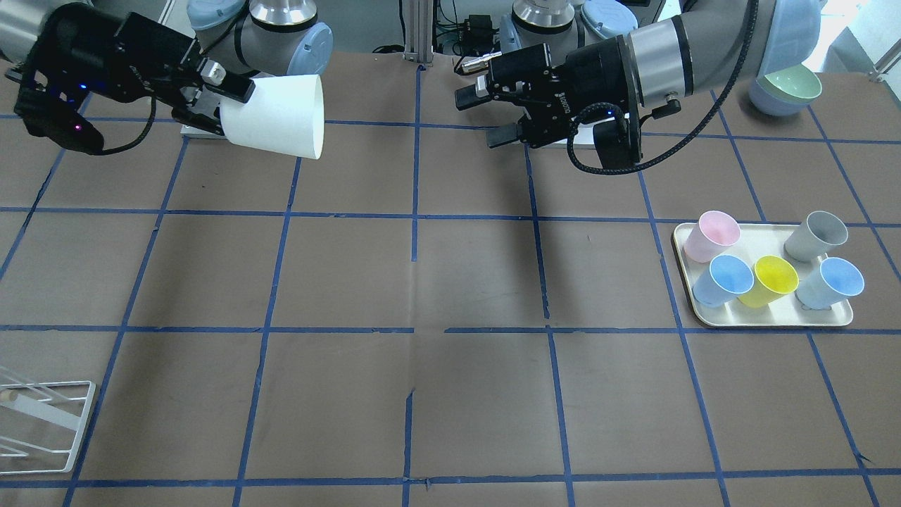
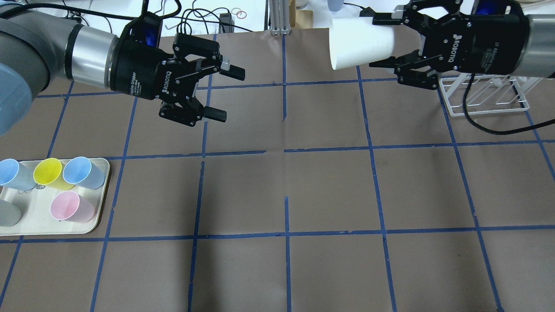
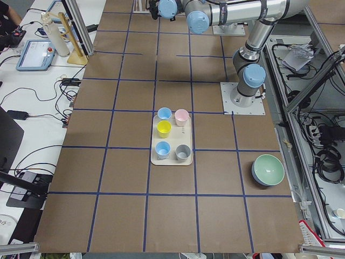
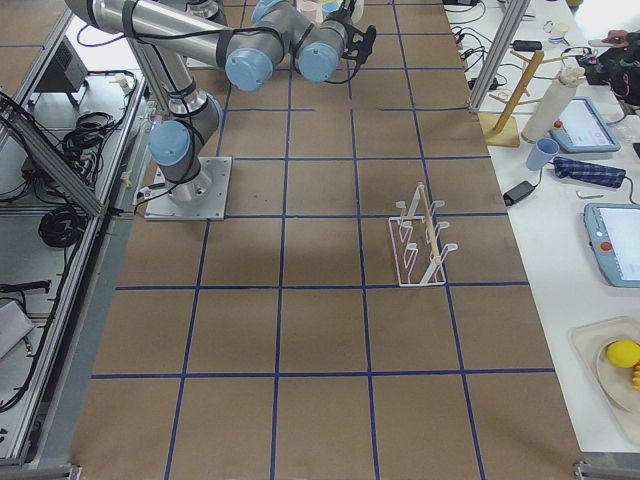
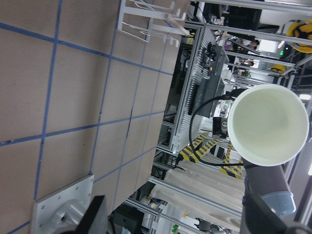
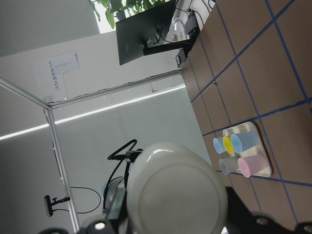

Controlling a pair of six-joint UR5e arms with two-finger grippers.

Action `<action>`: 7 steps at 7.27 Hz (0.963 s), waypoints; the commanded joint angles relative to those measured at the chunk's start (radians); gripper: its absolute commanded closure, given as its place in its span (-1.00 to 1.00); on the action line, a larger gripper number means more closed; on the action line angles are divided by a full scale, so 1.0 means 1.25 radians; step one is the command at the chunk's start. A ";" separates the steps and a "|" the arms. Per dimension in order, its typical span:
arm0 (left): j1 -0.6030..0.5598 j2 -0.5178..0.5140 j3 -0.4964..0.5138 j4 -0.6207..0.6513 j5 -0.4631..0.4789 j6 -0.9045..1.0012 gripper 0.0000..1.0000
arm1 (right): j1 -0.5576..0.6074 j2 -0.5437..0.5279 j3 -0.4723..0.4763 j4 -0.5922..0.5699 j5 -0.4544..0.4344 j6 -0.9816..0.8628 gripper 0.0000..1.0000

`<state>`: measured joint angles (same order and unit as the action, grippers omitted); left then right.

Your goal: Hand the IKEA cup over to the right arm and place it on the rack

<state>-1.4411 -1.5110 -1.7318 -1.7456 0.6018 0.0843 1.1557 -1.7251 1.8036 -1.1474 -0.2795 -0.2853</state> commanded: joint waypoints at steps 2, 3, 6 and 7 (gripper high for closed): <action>-0.046 -0.015 0.094 0.090 0.361 -0.092 -1.00 | -0.050 0.002 -0.030 -0.150 -0.348 -0.001 1.00; -0.068 -0.031 0.135 0.090 0.452 -0.117 -1.00 | -0.051 0.002 -0.032 -0.209 -0.436 -0.007 1.00; -0.094 -0.075 0.200 0.097 0.671 -0.167 -1.00 | -0.051 0.006 -0.030 -0.367 -0.697 -0.013 1.00; -0.095 -0.097 0.222 0.116 0.718 -0.192 -1.00 | -0.051 0.008 -0.029 -0.391 -0.727 -0.022 1.00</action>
<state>-1.5563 -1.6004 -1.4889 -1.6215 1.4200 -0.1214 1.0922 -1.7179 1.7659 -1.5820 -1.1049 -0.3038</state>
